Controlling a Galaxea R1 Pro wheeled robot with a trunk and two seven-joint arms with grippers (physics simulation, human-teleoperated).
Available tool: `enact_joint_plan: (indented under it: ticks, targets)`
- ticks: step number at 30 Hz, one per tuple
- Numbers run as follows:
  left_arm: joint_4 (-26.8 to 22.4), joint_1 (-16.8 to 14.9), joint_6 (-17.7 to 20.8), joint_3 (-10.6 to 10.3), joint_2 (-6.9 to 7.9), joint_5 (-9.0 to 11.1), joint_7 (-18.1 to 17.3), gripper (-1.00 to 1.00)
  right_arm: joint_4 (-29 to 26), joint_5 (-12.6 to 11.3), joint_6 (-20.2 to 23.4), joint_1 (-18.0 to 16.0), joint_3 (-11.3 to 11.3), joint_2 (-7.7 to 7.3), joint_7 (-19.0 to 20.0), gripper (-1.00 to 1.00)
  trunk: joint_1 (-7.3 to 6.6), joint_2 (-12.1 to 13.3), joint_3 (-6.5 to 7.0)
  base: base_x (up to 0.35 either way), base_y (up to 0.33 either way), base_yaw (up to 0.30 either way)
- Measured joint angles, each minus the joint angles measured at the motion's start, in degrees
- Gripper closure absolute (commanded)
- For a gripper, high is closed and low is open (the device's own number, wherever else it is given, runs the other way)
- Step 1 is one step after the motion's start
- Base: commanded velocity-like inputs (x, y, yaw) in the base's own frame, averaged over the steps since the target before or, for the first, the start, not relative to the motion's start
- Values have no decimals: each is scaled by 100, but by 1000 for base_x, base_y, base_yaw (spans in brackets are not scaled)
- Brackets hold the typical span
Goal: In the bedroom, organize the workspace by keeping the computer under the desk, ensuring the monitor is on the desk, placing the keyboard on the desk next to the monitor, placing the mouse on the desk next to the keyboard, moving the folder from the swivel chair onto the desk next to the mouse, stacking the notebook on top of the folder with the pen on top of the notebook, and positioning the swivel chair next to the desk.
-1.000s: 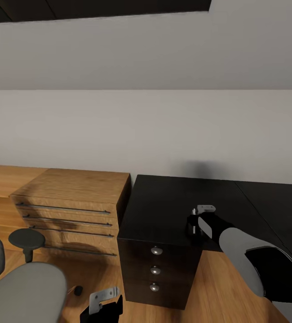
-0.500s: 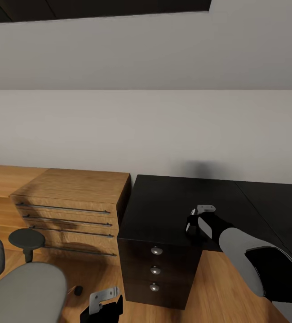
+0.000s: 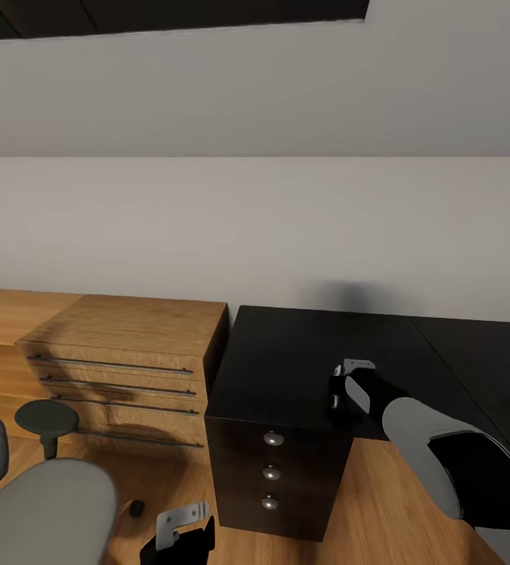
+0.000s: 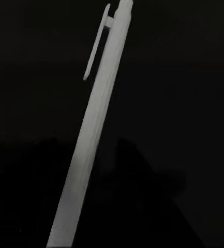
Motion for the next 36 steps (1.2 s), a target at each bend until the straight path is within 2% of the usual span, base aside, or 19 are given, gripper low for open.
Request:
enact_joint_plan:
  ticks: [17, 27, 36]
  targets:
    - [0, 0, 0, -9, 0, 0, 0, -100, -12, -63, 35, 0, 3, 0, 7, 100, 0, 0, 0, 0, 0, 0]
    - [0, 0, 0, -9, 0, 0, 0, -100, -62, 12, 174, 0, 37, -1, 8, 100, 0, 0, 0, 0, 0, 0]
    - [0, 0, 0, 0, 0, 0, 1, -100, -87, 20, 226, -1, -141, -1, 11, 100, 0, 0, 0, 0, 0, 0]
